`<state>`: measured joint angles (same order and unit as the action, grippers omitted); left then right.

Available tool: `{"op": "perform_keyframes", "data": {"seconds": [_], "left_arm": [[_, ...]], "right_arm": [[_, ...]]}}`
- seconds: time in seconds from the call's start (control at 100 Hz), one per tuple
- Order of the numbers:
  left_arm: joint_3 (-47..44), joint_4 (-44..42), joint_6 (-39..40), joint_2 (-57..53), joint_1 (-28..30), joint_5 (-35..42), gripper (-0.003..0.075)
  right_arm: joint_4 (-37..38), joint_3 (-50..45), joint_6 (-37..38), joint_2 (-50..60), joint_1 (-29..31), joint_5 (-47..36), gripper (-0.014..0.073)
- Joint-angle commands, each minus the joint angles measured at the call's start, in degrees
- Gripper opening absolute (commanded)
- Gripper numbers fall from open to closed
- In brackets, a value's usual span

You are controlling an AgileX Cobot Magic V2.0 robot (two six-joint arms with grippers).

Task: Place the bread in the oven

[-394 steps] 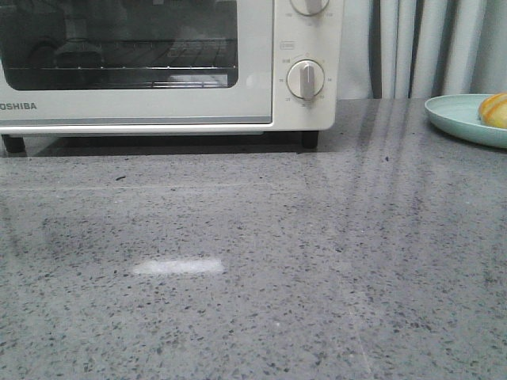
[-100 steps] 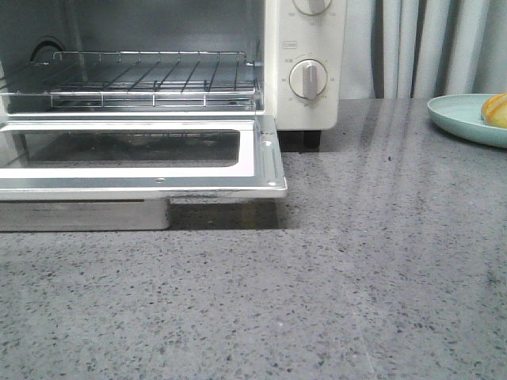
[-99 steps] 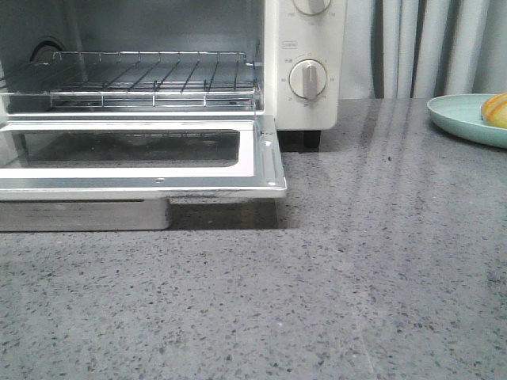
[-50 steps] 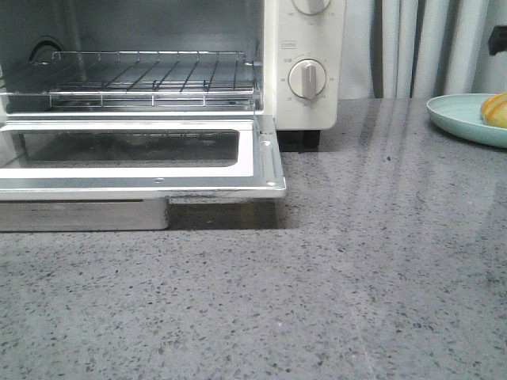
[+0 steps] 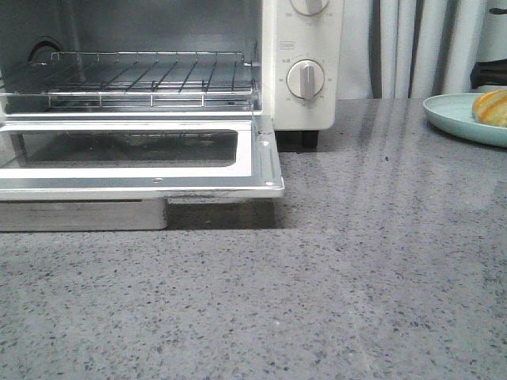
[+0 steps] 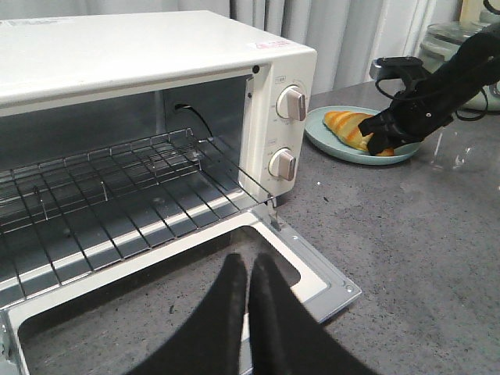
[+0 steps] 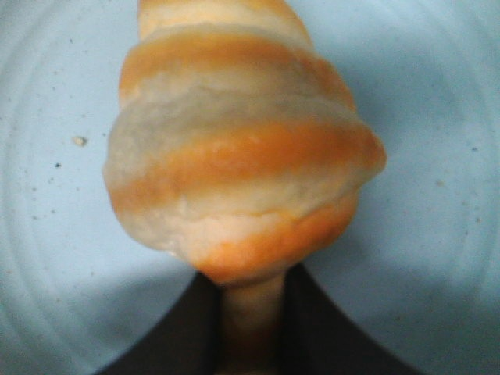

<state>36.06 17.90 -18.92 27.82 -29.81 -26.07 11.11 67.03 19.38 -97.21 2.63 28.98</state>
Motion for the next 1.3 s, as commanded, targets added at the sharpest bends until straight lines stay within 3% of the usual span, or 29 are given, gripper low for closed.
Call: {"op": "perform_keyframes", "data": {"seconds": [0.0,0.19,0.33,0.58,0.74,0.93,1.29], "left_arm": [[1.64,1.31,0.05,0.25,0.01,3.69,-0.0022],[1.64,1.31,0.05,0.25,0.01,2.32,-0.0021],[1.64,1.31,0.05,0.25,0.01,2.32,-0.0022],[1.64,1.21,0.05,0.25,0.01,5.12,-0.0022],[1.64,1.21,0.05,0.25,0.01,5.99,-0.0021],[1.64,2.25,0.05,0.25,0.01,5.88,-0.0021],[1.64,4.60,0.05,0.25,0.01,5.99,-0.0022]], "right_arm": [[0.75,0.92,0.13,2.07,0.05,-3.39,-0.0069],[0.86,1.11,0.13,13.65,-2.41,-17.95,-0.0069],[2.01,4.98,0.13,23.65,-10.93,-28.98,-0.0069],[17.91,16.07,0.13,25.38,-40.39,-24.14,-0.0069],[18.75,16.32,0.13,19.98,-53.52,-16.68,-0.0069],[13.47,16.32,0.13,11.16,-56.51,-5.51,-0.0069],[13.88,16.32,0.13,0.78,-53.46,-6.11,-0.0069]]}}
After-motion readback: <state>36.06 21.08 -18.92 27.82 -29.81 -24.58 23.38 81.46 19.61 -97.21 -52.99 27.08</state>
